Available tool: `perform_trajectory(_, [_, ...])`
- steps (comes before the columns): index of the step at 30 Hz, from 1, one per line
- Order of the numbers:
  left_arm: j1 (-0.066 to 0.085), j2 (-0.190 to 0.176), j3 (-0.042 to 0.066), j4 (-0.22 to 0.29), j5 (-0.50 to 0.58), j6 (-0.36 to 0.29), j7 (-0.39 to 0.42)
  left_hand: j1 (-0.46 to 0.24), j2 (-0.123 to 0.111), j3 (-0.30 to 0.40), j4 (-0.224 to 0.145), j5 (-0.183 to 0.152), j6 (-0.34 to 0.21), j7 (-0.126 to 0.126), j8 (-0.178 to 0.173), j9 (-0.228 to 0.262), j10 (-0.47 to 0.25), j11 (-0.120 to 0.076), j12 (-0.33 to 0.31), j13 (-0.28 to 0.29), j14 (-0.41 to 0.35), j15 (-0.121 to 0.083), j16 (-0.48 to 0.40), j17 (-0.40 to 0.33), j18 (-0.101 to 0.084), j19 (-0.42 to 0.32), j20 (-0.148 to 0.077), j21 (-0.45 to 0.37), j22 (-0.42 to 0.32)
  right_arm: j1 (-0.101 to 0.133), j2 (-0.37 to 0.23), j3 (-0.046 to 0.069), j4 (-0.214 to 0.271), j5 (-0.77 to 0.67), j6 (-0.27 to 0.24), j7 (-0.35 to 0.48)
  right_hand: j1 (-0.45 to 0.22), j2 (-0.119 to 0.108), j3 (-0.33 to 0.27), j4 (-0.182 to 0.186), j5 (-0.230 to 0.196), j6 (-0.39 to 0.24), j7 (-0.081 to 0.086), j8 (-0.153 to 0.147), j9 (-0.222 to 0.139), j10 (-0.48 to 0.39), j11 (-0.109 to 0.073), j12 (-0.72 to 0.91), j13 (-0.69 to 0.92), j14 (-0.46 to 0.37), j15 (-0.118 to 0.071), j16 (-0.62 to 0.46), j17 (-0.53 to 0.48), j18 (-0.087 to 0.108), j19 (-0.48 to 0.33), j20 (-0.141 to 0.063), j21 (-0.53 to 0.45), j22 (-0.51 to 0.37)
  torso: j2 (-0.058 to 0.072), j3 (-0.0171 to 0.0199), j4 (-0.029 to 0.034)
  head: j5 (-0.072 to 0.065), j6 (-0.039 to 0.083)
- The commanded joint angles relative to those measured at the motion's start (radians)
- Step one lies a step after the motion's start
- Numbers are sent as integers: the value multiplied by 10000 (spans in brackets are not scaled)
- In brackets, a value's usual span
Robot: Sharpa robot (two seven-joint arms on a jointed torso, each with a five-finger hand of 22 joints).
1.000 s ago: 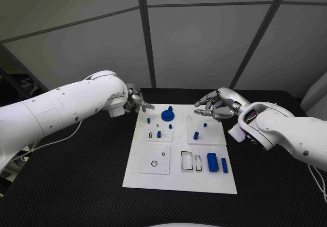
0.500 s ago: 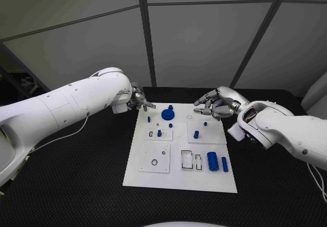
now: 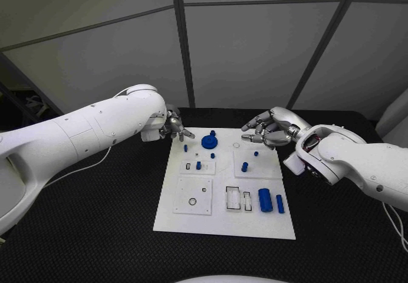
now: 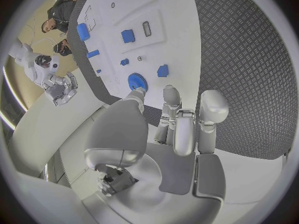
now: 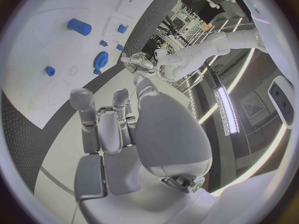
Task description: Assemble the parts on the task board
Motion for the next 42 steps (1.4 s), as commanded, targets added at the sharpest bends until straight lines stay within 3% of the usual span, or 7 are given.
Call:
perform_trajectory(1, [9,27,-23,-56,-133,342,-33,109,32,-67,-3,-39,77,25,42,20,31,-16,60,14,731,-74,69,1480,-65,91,-2,43,17,17,8,7,4,-15,61,37,-103,21,-25,51,50,-59,8,47,-10,39,22,9,-3,134,-46,-20,4,96,-26,17,-24,4,5,-4,3,-21,5])
perform_trajectory(42, [-121,225,-143,-235,66,876,-87,715,430,-123,-57,2,122,-34,193,199,4,-74,153,1,753,-124,131,1569,-78,119,-53,47,118,16,39,7,-3,-15,90,18,-107,48,-19,75,76,-70,7,48,-14,43,20,17,-8,141,-47,-16,16,95,-12,16,-29,7,-10,10,9,-11,-9])
